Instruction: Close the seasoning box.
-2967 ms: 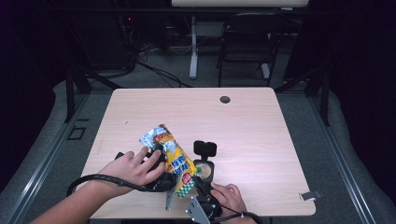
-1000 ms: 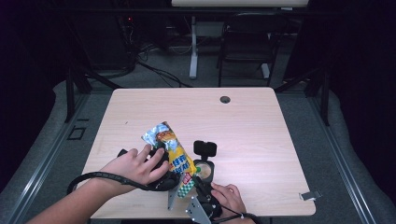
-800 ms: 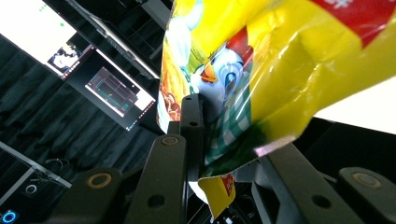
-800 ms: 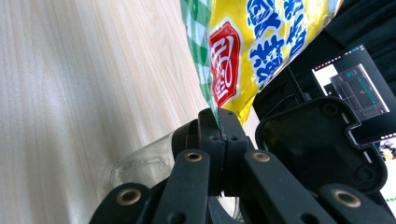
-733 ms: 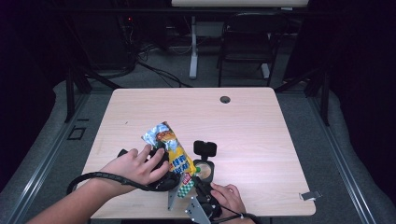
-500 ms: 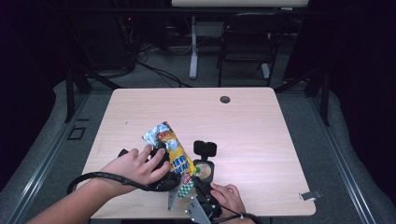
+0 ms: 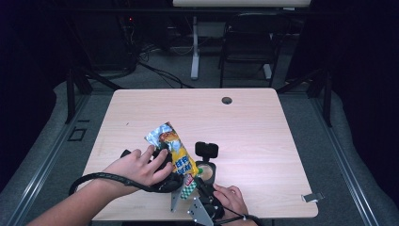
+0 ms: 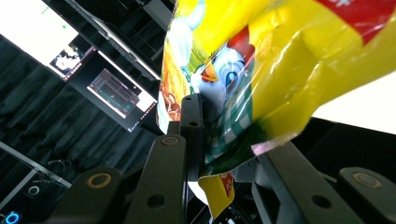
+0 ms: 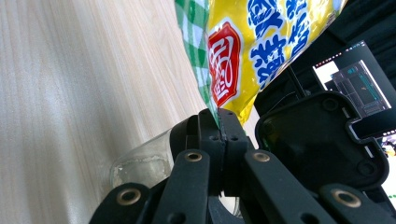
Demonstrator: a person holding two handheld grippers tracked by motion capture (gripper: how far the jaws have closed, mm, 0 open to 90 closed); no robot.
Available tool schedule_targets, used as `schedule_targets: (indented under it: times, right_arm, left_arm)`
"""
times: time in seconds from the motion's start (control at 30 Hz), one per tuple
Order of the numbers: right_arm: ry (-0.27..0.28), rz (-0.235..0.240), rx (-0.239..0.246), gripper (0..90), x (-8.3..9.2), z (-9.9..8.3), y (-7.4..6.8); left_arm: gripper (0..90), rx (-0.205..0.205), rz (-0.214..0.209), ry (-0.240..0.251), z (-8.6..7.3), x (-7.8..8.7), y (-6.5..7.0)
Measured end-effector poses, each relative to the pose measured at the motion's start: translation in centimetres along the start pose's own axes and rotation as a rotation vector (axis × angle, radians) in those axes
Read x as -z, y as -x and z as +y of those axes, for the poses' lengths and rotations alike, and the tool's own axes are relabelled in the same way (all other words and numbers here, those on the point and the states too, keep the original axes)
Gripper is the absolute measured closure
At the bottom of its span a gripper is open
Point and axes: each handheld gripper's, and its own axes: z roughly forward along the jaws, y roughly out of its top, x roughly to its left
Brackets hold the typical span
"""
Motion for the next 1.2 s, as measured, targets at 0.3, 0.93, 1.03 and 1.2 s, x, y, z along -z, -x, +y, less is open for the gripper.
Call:
schedule_targets:
  times: [0.3, 0.93, 1.03, 1.2]
  right_arm:
    - [0.002, 0.000, -0.014, 90.0, 0.0, -0.1, 0.1]
    - [0.025, -0.001, -0.087, 89.9, 0.2, -0.2, 0.5]
    - [0.019, 0.009, -0.104, 90.0, 0.3, -0.2, 0.7]
    - [0.027, 0.014, -0.134, 90.0, 0.3, -0.3, 0.8]
  left_arm:
    - [78.8, -0.007, -0.005, -0.002, 0.0, 0.0, -0.2]
    - [78.9, -0.031, -0.008, -0.012, 0.0, 0.4, -1.0]
    - [78.9, -0.036, -0.011, -0.013, 0.0, 0.5, -1.2]
    - [78.9, -0.038, -0.010, -0.016, 0.0, 0.6, -1.3]
